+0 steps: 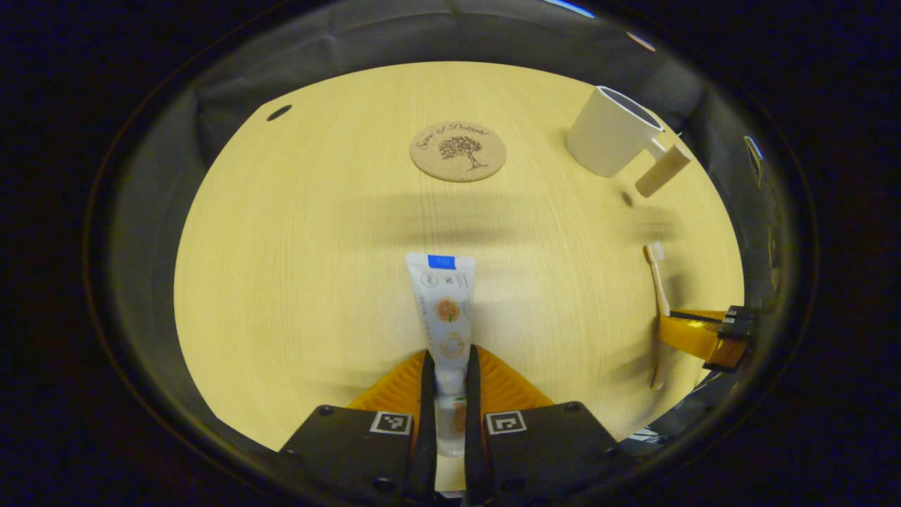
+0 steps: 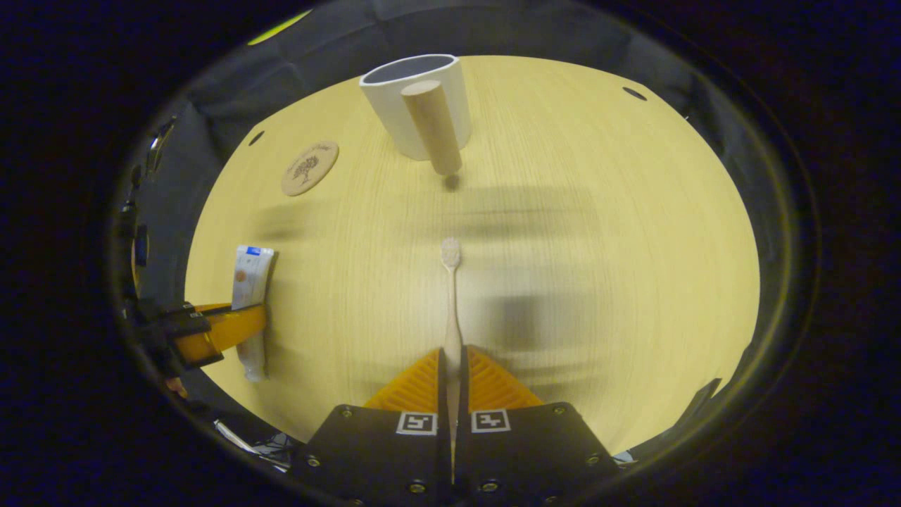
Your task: Put the toothbrush and toothpaste on the desktop into the cup, then pick up the cup and place it on the coaster on the desktop.
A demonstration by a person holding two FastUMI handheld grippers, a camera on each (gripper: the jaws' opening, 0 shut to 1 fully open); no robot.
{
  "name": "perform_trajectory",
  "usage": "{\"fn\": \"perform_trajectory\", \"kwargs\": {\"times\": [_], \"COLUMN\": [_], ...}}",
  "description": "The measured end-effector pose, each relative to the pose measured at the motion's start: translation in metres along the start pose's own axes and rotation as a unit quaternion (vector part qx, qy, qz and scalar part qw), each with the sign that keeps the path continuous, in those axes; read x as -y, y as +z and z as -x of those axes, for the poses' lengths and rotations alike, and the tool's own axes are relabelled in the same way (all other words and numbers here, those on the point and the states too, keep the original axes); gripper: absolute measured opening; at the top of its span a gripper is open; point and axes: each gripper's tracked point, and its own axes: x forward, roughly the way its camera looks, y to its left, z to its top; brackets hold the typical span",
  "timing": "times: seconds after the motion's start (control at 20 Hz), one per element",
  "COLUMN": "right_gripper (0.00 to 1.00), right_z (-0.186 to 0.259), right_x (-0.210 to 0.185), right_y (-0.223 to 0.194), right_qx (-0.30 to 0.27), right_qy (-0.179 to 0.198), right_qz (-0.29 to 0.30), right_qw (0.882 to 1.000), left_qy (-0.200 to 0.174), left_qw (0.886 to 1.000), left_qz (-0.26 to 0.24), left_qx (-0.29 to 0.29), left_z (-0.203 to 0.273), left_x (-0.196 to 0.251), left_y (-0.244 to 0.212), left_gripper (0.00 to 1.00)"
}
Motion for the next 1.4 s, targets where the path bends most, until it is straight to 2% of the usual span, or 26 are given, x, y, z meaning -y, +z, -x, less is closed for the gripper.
{"fn": "perform_trajectory", "kwargs": {"times": [0.4, 0.65, 1.0, 1.4], "right_gripper": [0.03, 0.03, 0.03, 0.03], "right_z": [0.024, 0.058, 0.109, 0.152], "right_x": [-0.011, -0.026, -0.039, -0.065], "right_y": [0.016, 0.048, 0.112, 0.202], "right_qx": [0.073, 0.158, 0.304, 0.419], "right_qy": [0.035, 0.067, 0.096, 0.094], "right_qz": [0.001, 0.011, 0.034, 0.087], "right_qw": [0.997, 0.985, 0.947, 0.899], "left_qy": [-0.009, -0.038, -0.072, -0.093], "left_qw": [0.998, 0.991, 0.968, 0.936], "left_qz": [0.013, 0.038, 0.049, 0.05], "left_qx": [0.061, 0.122, 0.234, 0.335], "left_z": [0.019, 0.051, 0.101, 0.145], "left_x": [0.001, 0.01, 0.023, 0.043], "left_y": [0.013, 0.037, 0.089, 0.161], "left_gripper": [0.24, 0.22, 0.24, 0.24]}}
